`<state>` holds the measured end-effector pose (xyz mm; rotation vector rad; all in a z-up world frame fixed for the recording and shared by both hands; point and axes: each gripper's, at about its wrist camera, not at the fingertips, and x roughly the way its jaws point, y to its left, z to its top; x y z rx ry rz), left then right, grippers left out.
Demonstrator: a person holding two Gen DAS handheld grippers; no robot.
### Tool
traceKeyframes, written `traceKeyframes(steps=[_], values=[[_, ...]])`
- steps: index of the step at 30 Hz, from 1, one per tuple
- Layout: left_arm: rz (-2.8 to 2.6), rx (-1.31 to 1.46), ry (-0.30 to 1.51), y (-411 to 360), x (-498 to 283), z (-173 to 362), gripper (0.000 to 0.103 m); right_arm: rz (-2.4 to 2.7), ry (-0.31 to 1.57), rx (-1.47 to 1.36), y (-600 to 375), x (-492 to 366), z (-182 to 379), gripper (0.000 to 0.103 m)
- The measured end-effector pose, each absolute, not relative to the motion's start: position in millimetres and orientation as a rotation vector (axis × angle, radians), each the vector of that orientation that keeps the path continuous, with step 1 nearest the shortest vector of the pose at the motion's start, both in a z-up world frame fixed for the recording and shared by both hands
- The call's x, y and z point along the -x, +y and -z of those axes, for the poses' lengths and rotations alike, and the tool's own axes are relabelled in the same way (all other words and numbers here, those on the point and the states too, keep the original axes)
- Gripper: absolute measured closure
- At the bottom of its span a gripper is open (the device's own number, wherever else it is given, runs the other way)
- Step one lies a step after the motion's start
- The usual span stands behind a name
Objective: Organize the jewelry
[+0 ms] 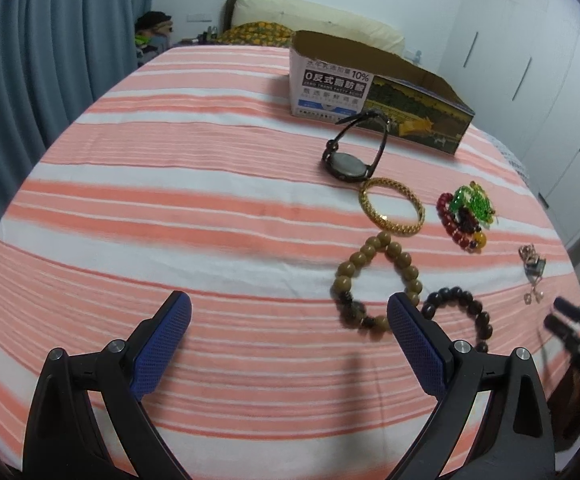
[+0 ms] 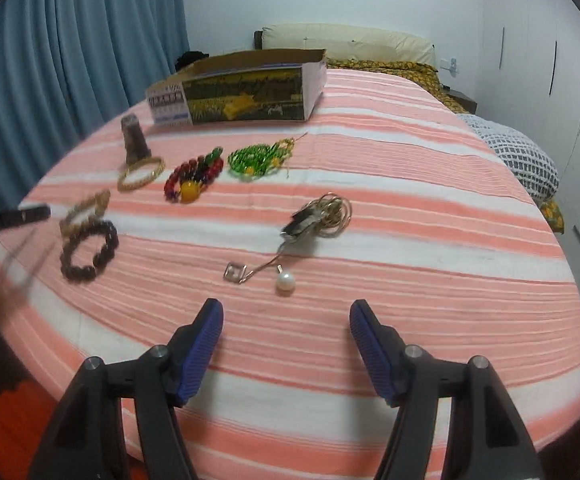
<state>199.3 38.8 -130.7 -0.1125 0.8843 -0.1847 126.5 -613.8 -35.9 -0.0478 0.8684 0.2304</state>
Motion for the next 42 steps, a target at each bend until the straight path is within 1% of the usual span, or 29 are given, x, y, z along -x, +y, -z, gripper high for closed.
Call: traceKeyframes(steps=[6, 15, 17, 25, 29, 33, 35, 36, 37, 38, 40, 41, 42], values=[[0.188, 0.076, 0.889, 29.2, -212.1, 129.7, 0.004, -0.198, 0.856, 0.042, -610.1, -126.2, 35.5, 0.036], [0.155, -0.047, 0.956, 9.7, -230.6, 149.3, 0.004, -0.145, 0.844, 0.000, -623.4, -130.8, 32.2, 0.036], [0.130, -0.099, 0.934, 5.3, -230.3, 151.4, 0.001, -0.135, 0.857, -0.003, -625.1, -134.8, 34.8, 0.036], [0.125, -0.078, 0.942, 8.2, -232.8, 151.9, 0.000, -0.095, 0.891, 0.031, -621.4, -161.9, 43.3, 0.035], [0.107, -0.071, 0.949, 6.7, -233.9, 151.4, 0.000, -0.081, 0.918, 0.021, -619.8, -178.2, 43.0, 0.032], [0.101, -0.071, 0.950, 5.1, -237.1, 151.5, 0.000, -0.071, 0.920, 0.043, -612.5, -194.3, 44.4, 0.032], [0.105, -0.074, 0.952, 5.1, -237.6, 151.5, 0.000, -0.070, 0.912, 0.046, -610.8, -198.7, 45.1, 0.034], [0.107, -0.076, 0.953, 5.3, -237.2, 151.3, 0.000, -0.073, 0.911, 0.046, -610.3, -199.9, 44.7, 0.044], [0.112, -0.080, 0.955, 5.1, -236.8, 151.1, 0.000, -0.076, 0.901, 0.042, -610.7, -199.9, 43.7, 0.065], [0.123, -0.086, 0.952, 4.7, -235.4, 150.6, 0.004, -0.068, 0.890, 0.041, -612.4, -198.9, 43.0, 0.072], [0.172, -0.096, 0.923, 1.5, -229.3, 147.4, 0.020, -0.069, 0.883, 0.027, -615.6, -200.1, 42.6, 0.077], [0.187, -0.102, 0.913, -1.0, -226.5, 146.0, 0.034, -0.075, 0.885, 0.023, -616.4, -201.5, 42.4, 0.077], [0.204, -0.111, 0.905, -4.1, -223.8, 144.7, 0.053, -0.080, 0.886, 0.024, -617.1, -201.7, 42.0, 0.077]])
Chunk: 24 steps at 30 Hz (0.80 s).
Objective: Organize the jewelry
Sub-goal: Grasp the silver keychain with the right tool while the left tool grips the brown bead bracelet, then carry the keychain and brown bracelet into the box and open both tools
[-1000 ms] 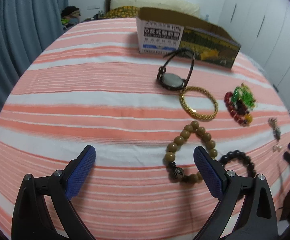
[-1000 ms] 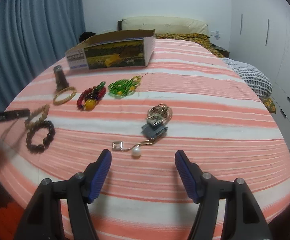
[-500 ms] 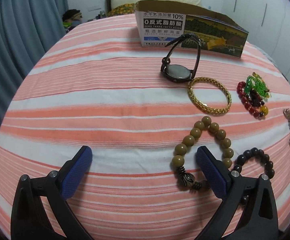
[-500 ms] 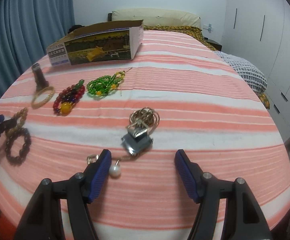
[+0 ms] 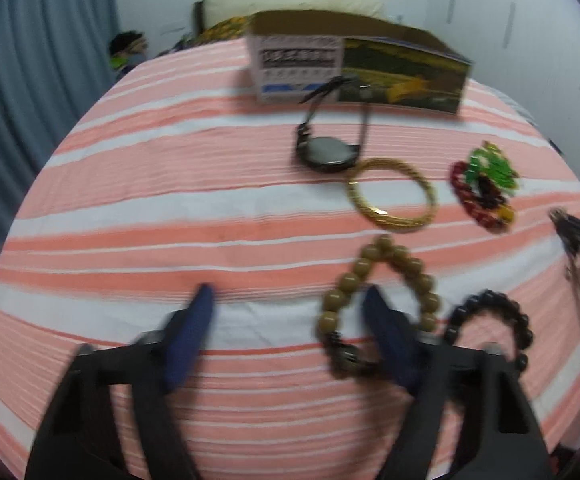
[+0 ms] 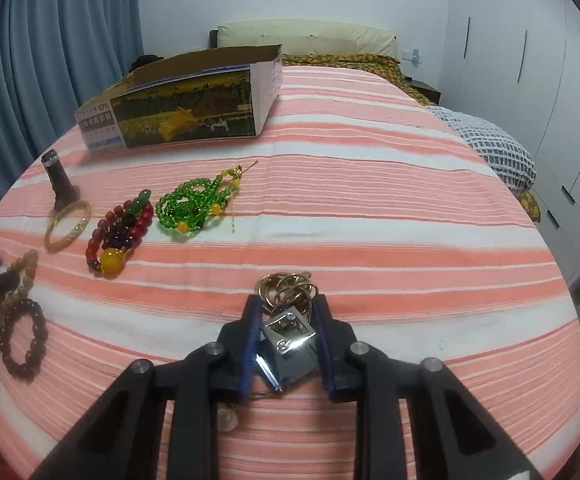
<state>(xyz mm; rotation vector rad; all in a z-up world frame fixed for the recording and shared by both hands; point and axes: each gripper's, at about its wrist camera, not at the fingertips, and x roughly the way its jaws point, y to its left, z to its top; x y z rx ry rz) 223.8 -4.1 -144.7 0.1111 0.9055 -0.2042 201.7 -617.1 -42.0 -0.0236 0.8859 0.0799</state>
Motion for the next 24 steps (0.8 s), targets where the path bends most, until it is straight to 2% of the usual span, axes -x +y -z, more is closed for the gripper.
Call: traceKeyframes(steps=[1, 2, 13, 24], values=[[0.235, -0.122, 0.898, -9.0, -220.7, 142.7, 0.065, -0.086, 0.888, 0.025, -617.2, -201.8, 41.6, 0.077], [0.256, -0.125, 0.898, -11.8, -219.9, 141.7, 0.094, -0.095, 0.891, 0.023, -617.7, -201.5, 41.1, 0.077], [0.318, 0.078, 0.887, 14.9, -211.6, 116.5, 0.094, -0.177, 0.845, -0.029, -627.6, -166.7, 1.6, 0.078], [0.365, 0.158, 0.847, 25.4, -207.6, 84.9, 0.094, -0.229, 0.794, -0.016, -622.1, -151.7, -36.5, 0.078]])
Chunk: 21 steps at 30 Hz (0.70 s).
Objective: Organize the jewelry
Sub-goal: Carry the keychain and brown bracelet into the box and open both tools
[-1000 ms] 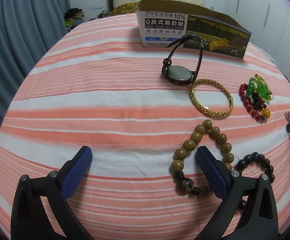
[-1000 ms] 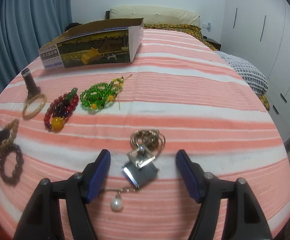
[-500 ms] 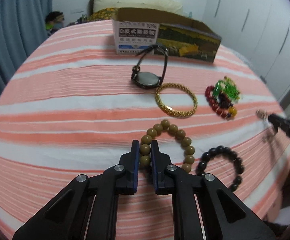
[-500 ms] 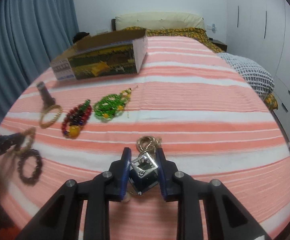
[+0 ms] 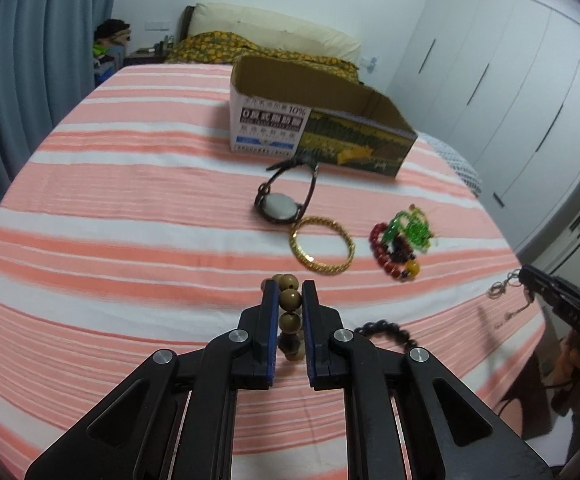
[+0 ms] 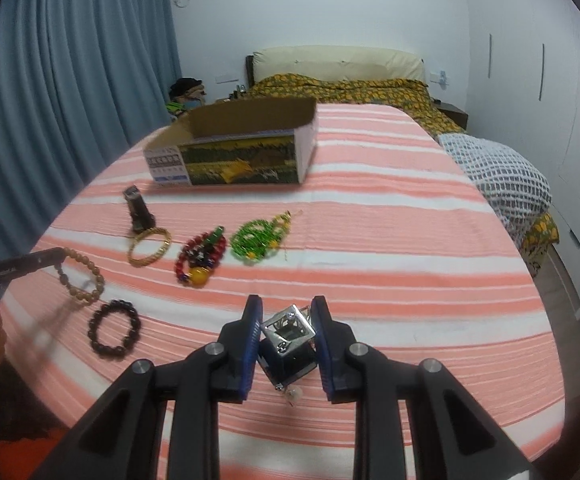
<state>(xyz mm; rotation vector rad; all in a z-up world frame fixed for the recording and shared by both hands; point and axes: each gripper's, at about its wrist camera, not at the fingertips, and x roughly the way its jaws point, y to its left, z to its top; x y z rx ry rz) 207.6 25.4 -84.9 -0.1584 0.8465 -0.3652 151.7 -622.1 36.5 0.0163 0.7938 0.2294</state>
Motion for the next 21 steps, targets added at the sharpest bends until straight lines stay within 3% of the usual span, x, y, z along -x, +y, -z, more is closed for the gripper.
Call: traceKeyframes(steps=[12, 21], values=[[0.389, 0.154, 0.759, 40.0, -237.8, 20.3, 0.094, -0.348, 0.693, -0.047, -599.7, -177.7, -98.6, 0.078], [0.389, 0.104, 0.694, 34.1, -305.6, -27.9, 0.094, -0.420, 0.633, -0.049, -579.5, -252.1, -140.9, 0.078]])
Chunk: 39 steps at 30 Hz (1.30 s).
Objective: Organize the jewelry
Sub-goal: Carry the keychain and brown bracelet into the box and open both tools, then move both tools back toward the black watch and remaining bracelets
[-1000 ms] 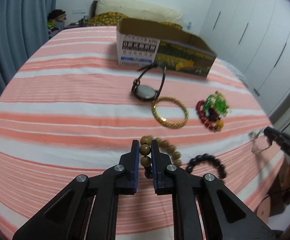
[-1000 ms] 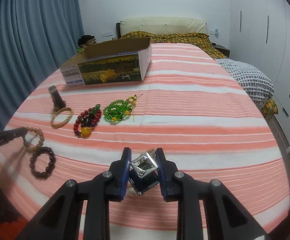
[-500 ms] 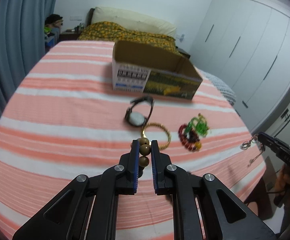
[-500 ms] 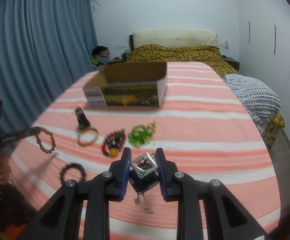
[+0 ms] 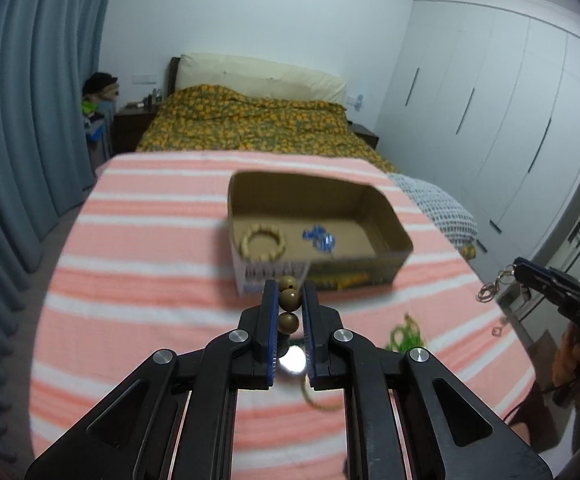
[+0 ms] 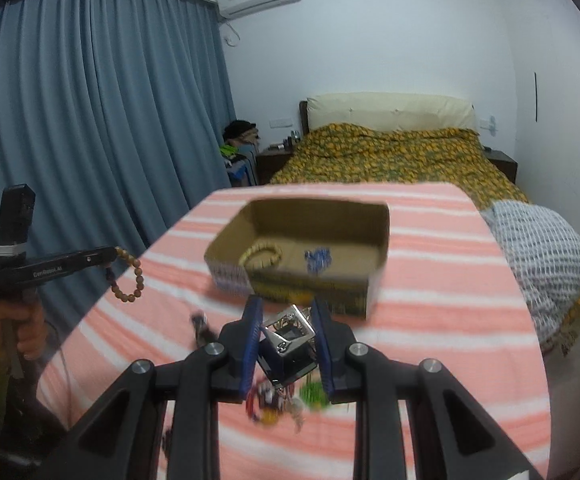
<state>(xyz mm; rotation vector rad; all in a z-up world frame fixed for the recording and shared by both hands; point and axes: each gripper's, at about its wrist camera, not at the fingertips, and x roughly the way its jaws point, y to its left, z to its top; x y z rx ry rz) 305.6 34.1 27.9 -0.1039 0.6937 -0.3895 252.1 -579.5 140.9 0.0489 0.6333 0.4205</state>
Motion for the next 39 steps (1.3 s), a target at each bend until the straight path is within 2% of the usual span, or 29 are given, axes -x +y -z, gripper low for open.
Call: traceKeyframes(steps=[9, 17, 26, 27, 28, 30, 32, 39], values=[[0.418, 0.068, 0.732, 7.5, -396.6, -39.2, 0.094, -0.422, 0.667, -0.079, -566.0, -363.9, -154.5, 0.078], [0.446, 0.015, 0.828, -34.0, -451.9, -6.4, 0.094, -0.377, 0.822, -0.032, -553.3, -450.8, -101.8, 0.077], [0.468, -0.033, 0.899, -71.1, -474.9, 32.1, 0.092, -0.337, 0.919, 0.007, -550.6, -478.7, -50.8, 0.075], [0.466, -0.041, 0.899, -72.7, -475.9, 33.2, 0.090, -0.342, 0.925, 0.003, -550.9, -479.7, -50.3, 0.073], [0.461, -0.050, 0.897, -73.3, -475.7, 34.5, 0.085, -0.346, 0.932, 0.000, -550.8, -478.0, -48.8, 0.057], [0.447, -0.060, 0.896, -72.2, -472.1, 35.5, 0.033, -0.346, 0.927, -0.009, -552.9, -474.6, -49.1, 0.035], [0.419, -0.062, 0.850, -65.5, -460.9, 29.7, 0.017, -0.347, 0.910, -0.015, -554.6, -467.9, -52.4, 0.035], [0.379, -0.084, 0.801, -34.3, -414.6, 13.4, 0.006, -0.339, 0.872, -0.011, -568.4, -425.5, -71.2, 0.033]])
